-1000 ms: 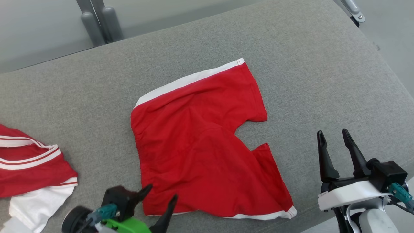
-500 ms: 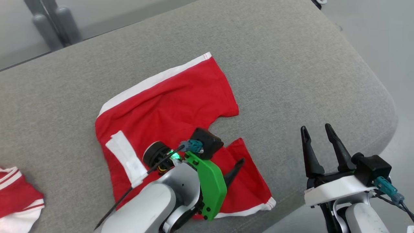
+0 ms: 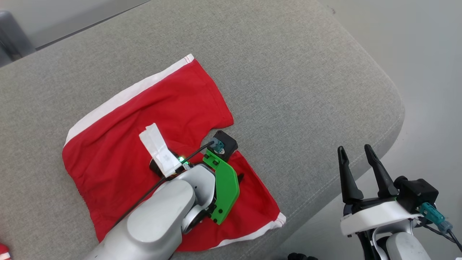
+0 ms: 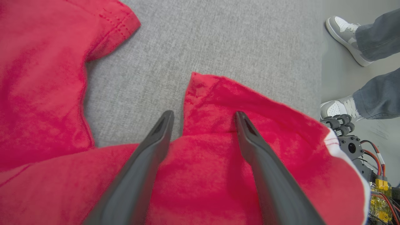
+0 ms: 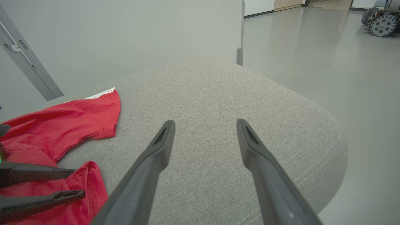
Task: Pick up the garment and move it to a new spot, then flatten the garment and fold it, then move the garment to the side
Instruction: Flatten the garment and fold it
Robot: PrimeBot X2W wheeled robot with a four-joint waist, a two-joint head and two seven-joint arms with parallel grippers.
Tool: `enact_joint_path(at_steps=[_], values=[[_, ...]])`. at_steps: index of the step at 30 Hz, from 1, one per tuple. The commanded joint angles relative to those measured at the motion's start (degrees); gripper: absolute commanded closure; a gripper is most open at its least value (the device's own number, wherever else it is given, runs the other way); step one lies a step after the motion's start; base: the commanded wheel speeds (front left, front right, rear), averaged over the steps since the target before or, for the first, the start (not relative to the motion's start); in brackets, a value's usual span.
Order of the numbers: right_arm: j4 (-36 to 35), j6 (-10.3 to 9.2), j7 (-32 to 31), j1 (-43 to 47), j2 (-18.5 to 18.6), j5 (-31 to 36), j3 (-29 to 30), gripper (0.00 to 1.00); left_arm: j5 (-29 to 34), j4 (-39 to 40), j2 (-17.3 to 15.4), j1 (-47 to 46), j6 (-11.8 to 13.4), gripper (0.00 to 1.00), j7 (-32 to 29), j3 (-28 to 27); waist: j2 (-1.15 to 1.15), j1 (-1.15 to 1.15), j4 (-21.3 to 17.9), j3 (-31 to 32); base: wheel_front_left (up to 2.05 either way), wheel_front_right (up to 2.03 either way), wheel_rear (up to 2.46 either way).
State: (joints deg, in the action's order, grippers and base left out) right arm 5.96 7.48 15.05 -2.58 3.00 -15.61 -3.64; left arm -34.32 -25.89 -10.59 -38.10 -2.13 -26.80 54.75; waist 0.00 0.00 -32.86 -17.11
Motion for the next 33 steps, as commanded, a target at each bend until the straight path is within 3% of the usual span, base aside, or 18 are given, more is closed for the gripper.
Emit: enact_joint_path(at_steps=[1,2,8,14,17,22,23,24,28,33], values=[[-0.2,0.03,0.2,-0.1,-0.1,-0.2,-0.3,0.00,0.4,-1.7,0.0,-0.7,-0.9,0.65,-1.0,0.9,0.00,0.00,0.0,0.0,0.00,0.00,0.00],[-0.3,0.03,0.2,-0.2,-0.1,-0.4,-0.4,0.00,0.3,-3.1,0.1,-0.8,-1.3,1.00,-1.4,1.3,0.00,0.00,0.0,-0.1,0.00,0.00,0.00],[-0.5,0.03,0.2,-0.7,-0.1,-0.8,-0.5,0.00,0.1,-6.1,1.1,-2.2,-3.1,1.00,1.6,2.0,0.00,0.00,0.1,-0.4,0.00,0.00,0.00],[-0.6,0.03,0.2,-0.6,-0.1,-1.0,-0.6,0.00,4.8,-8.2,2.6,-7.9,1.9,1.00,15.9,-1.7,0.00,0.00,0.0,-0.7,0.00,0.00,0.00],[-0.8,0.03,0.2,-0.4,-0.1,-1.0,-0.4,0.00,5.9,-11.2,3.6,-10.7,3.1,1.00,21.3,-2.8,0.00,0.00,-0.1,-0.8,0.00,0.00,0.00],[-1.0,0.03,0.2,0.7,-0.1,-0.7,0.4,0.00,6.3,-18.0,5.4,-13.5,2.9,1.00,28.5,-3.5,0.00,0.00,-0.2,-0.7,0.00,0.00,0.00],[-0.9,0.03,0.2,0.8,-0.1,-0.6,0.5,0.00,6.3,-19.2,5.7,-13.9,2.8,0.71,29.5,-3.4,0.00,0.00,-0.2,-0.7,0.00,0.00,0.00],[-0.9,0.03,0.2,1.0,-0.1,-0.6,0.6,0.00,6.2,-20.7,6.1,-14.1,2.7,0.00,30.1,-3.2,0.00,0.00,-0.2,-0.7,0.00,0.00,0.00],[-0.9,0.03,0.2,1.2,-0.1,-0.7,1.0,0.00,5.1,-23.8,6.9,-14.5,3.5,0.00,34.5,-4.0,0.00,0.00,-0.1,-0.5,0.00,0.00,0.00],[-1.1,0.01,0.2,0.3,0.0,1.0,1.0,0.00,3.8,-21.2,6.4,-13.4,7.2,0.00,40.9,-7.7,0.00,0.00,1.3,1.3,0.00,0.00,0.00]])
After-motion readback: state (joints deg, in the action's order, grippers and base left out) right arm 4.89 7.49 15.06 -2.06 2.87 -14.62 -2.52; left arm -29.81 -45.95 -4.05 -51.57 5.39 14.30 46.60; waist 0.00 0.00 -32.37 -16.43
